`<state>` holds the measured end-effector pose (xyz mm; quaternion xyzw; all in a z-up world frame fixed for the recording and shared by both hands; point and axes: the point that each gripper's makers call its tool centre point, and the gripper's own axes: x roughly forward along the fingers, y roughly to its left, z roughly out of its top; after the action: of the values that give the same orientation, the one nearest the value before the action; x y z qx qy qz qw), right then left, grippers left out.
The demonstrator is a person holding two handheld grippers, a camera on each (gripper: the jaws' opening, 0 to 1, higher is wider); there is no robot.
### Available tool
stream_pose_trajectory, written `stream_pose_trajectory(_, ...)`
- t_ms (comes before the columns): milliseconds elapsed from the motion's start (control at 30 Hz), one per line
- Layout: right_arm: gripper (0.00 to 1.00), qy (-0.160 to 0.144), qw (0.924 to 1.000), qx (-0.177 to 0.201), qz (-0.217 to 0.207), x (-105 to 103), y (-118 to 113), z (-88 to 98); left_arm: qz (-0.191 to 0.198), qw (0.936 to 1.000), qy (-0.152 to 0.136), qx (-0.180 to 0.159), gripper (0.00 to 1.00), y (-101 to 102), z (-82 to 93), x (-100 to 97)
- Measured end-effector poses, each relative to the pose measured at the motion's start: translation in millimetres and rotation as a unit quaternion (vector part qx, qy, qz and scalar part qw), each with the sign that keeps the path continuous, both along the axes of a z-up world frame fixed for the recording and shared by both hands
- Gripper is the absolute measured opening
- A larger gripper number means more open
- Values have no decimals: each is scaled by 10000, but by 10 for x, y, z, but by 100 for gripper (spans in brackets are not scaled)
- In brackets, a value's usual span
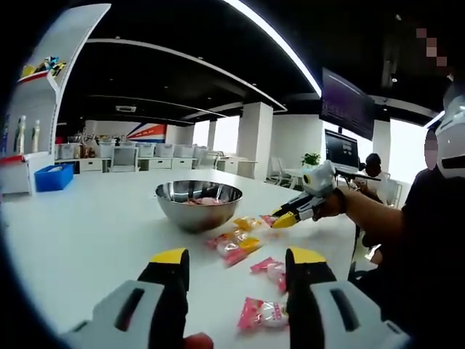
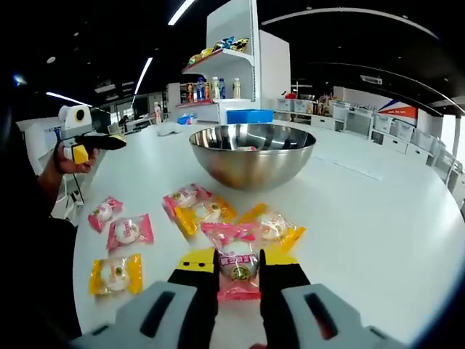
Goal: Pick up the marshmallows scattered on the table and place them into the bowl on the table
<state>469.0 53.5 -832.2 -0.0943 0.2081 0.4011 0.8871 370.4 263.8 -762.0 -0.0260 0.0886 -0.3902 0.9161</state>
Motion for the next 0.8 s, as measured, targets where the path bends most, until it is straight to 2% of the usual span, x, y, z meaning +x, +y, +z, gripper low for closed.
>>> stream_pose_trajectory(167,22,-86,9996,247,-92,60,2,150,-12,10000,-5,-13,53,-10,1,-2)
stream_pose_trajectory(333,22,-220,9992,297,-180,110,8,280,6,10000,6,-23,53,11,-10,-6)
stream_pose_trajectory(700,21,-552,9979,351,-10,248,212,693,13,10000,-5,-56,53,41,-5,-27)
stream_pose_trajectory(800,21,-537,9977,395,87,325,274,754,31,10000,-1,-78,53,62,-8,-34)
